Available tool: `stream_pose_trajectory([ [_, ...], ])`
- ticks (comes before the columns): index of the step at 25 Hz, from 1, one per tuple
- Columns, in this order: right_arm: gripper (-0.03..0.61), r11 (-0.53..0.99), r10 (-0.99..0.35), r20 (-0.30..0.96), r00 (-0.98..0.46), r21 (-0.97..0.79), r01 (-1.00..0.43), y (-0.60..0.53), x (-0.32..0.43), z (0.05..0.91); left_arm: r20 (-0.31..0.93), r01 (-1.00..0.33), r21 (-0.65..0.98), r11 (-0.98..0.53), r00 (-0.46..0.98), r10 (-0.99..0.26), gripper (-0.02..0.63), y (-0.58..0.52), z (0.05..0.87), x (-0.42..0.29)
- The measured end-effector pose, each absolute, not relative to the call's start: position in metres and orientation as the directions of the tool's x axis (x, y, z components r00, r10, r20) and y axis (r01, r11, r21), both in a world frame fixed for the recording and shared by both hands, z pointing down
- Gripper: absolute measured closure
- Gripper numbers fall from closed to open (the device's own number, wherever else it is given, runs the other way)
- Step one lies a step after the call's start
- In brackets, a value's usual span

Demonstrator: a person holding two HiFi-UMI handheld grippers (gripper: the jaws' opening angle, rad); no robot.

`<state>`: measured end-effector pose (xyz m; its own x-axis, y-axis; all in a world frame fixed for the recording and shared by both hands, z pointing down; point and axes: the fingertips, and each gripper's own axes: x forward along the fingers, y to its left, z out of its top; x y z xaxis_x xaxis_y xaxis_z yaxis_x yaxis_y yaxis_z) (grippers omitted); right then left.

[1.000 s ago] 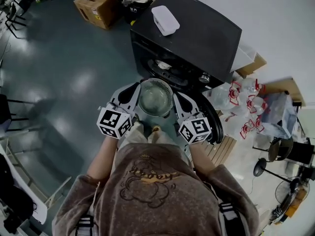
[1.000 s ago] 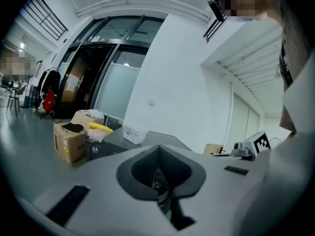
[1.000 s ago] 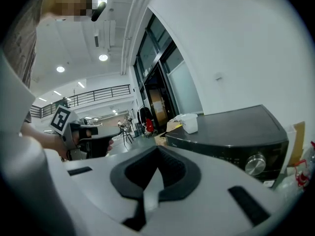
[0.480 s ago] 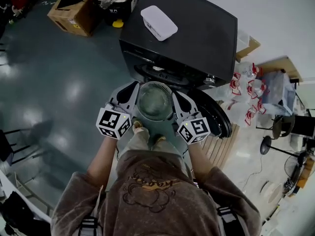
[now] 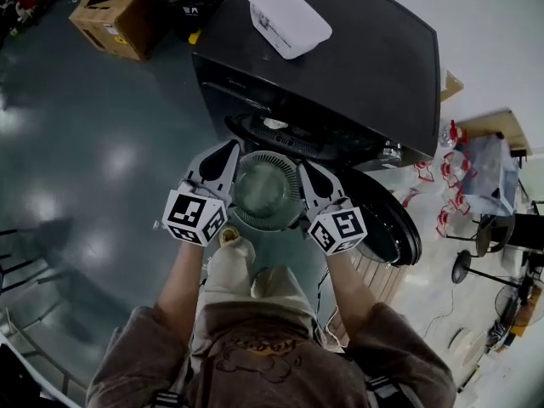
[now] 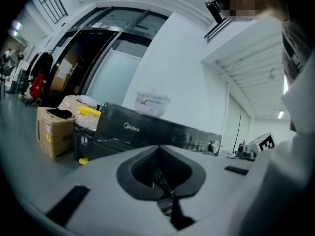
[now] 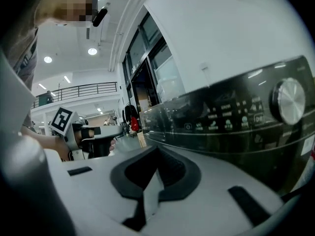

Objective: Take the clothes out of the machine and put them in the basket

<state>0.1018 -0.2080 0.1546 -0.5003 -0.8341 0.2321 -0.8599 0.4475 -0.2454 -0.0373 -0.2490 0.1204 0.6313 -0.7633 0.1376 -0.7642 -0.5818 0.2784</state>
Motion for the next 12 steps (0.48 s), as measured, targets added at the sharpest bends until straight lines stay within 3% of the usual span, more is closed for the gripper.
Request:
stream_pose_trajectory([
  [12, 0.581, 0.403, -0.886, 0.162, -0.435, -0.197, -0.894, -0.227, 0.145, 0.318, 0.082, -0.722, 0.232, -0.652, 0.682, -0.727, 0.606, -0.254, 0.293, 0.024],
])
